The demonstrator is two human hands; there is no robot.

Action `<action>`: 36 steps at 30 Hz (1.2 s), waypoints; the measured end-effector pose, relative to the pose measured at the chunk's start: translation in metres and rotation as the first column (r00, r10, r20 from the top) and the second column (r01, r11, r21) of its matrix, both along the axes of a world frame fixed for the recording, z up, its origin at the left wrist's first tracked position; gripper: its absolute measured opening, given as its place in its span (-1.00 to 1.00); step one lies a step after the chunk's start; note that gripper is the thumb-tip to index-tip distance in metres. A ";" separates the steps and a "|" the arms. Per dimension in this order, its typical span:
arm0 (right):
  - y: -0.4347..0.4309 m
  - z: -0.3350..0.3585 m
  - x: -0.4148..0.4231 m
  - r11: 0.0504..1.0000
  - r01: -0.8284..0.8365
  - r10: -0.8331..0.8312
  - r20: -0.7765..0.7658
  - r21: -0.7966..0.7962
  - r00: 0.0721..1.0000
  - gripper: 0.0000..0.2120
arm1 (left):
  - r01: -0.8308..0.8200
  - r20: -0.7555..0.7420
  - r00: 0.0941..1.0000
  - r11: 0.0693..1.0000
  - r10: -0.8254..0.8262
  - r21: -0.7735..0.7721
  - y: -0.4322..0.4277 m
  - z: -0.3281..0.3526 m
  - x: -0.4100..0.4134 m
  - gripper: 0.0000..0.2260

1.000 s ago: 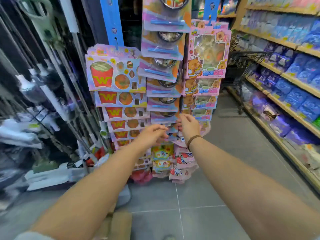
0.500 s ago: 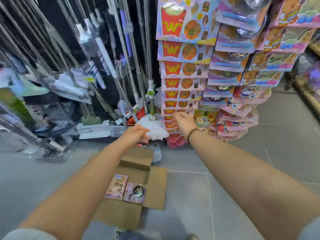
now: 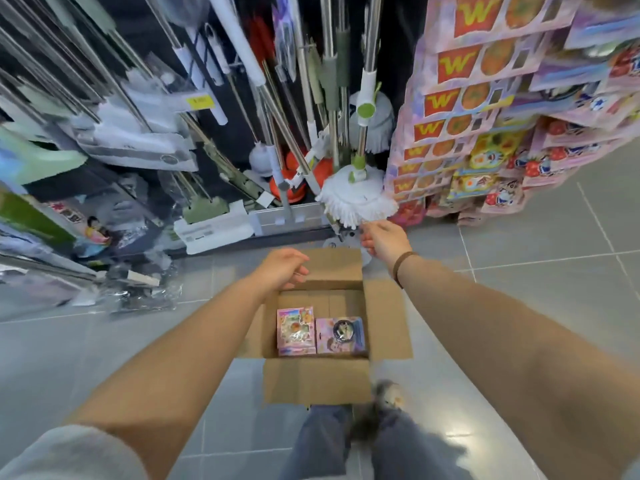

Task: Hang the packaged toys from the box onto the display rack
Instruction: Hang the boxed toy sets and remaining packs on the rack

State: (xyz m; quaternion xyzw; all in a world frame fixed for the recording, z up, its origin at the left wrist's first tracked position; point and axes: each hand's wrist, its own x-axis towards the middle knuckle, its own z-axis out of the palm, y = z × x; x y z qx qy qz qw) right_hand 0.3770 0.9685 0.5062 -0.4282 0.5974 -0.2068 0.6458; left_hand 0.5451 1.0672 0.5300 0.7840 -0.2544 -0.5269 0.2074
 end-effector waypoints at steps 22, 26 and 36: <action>0.046 -0.561 0.092 0.964 -0.222 0.251 -0.220 0.150 0.943 -0.71 | 0.174 0.067 0.982 0.984 -0.177 0.040 0.021 -0.595 0.092 -0.88; 0.031 -0.611 0.106 0.948 -0.310 0.317 -0.243 0.070 0.917 -0.70 | 0.254 0.103 0.963 0.967 -0.251 -0.020 0.005 -0.659 0.104 -0.84; 0.038 -0.621 0.100 0.970 -0.233 0.243 -0.235 0.071 0.941 -0.75 | 0.561 0.294 0.744 0.800 -0.600 0.213 0.019 -0.695 0.115 -0.43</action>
